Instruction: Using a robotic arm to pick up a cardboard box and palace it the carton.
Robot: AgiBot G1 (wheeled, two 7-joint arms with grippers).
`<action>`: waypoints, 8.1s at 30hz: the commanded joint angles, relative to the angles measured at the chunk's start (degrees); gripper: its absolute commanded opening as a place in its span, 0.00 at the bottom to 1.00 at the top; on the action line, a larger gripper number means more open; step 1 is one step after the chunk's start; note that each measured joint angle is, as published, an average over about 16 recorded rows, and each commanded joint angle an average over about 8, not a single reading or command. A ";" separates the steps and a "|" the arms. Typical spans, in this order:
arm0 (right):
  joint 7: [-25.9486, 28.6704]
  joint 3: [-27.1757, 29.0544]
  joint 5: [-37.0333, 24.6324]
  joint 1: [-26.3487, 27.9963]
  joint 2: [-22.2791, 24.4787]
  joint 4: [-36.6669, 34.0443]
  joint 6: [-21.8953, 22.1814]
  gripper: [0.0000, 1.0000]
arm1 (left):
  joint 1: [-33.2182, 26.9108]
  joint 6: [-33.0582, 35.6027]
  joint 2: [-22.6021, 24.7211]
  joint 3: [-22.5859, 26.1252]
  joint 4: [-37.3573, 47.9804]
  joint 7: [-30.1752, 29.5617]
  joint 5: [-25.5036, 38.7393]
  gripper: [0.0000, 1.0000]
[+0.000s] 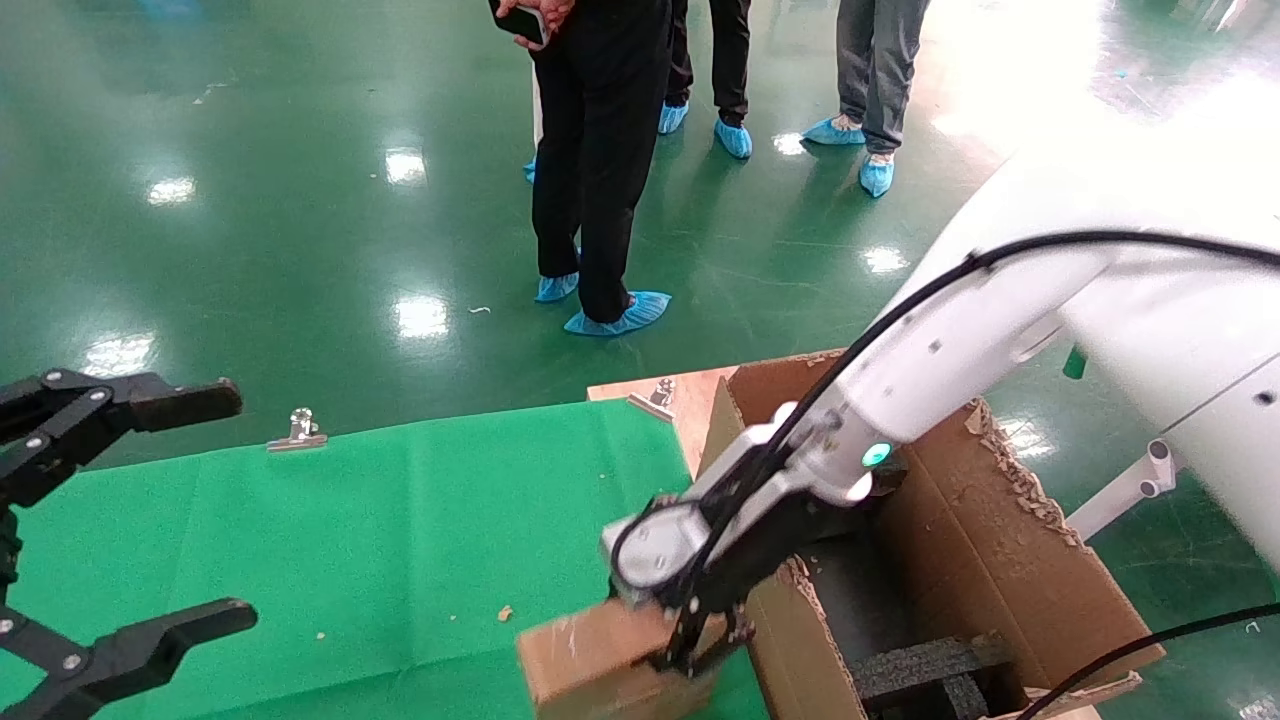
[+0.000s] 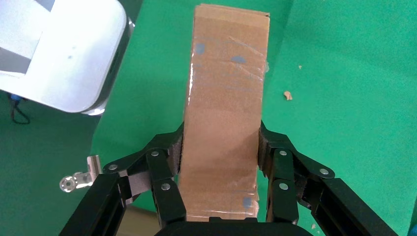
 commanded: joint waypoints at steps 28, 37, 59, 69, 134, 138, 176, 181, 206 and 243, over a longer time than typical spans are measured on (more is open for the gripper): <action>-6.99 -3.57 7.85 25.61 10.13 -14.83 -1.37 0.00 | -0.01 0.00 0.00 0.02 0.01 0.01 -0.01 1.00; -8.51 -12.28 4.61 33.50 17.65 -17.86 -1.68 0.00 | -0.01 0.00 -0.01 0.02 0.01 0.01 -0.01 1.00; 7.33 -23.16 11.06 27.56 26.30 -32.74 4.59 0.00 | -0.01 -0.01 -0.01 0.04 0.01 0.02 -0.02 1.00; 15.86 -22.75 15.49 20.58 29.92 -34.99 7.83 0.00 | -0.01 -0.01 -0.01 0.04 0.01 0.02 -0.03 1.00; 72.75 -34.74 -7.13 10.88 27.27 -2.58 38.58 0.00 | -0.01 -0.03 -0.03 0.07 0.03 0.04 -0.05 1.00; 72.09 -34.83 -6.28 9.16 25.99 -4.29 40.03 0.00 | -0.01 -0.03 -0.03 0.07 0.03 0.05 -0.06 1.00; 58.04 -33.23 4.42 -3.91 18.40 -19.02 43.80 0.00 | -0.01 -0.04 -0.04 0.09 0.03 0.06 -0.07 1.00; 56.98 -33.21 4.69 -4.32 17.89 -20.03 43.33 0.38 | -0.01 -0.05 -0.04 0.09 0.04 0.06 -0.08 1.00; 56.62 -33.11 4.73 -4.09 18.01 -20.06 43.09 1.00 | 0.00 -0.06 -0.05 0.09 0.05 0.06 -0.09 1.00; 35.89 -18.31 27.78 2.03 32.25 11.22 42.51 1.00 | 0.00 -0.07 -0.05 0.10 0.06 0.08 -0.11 1.00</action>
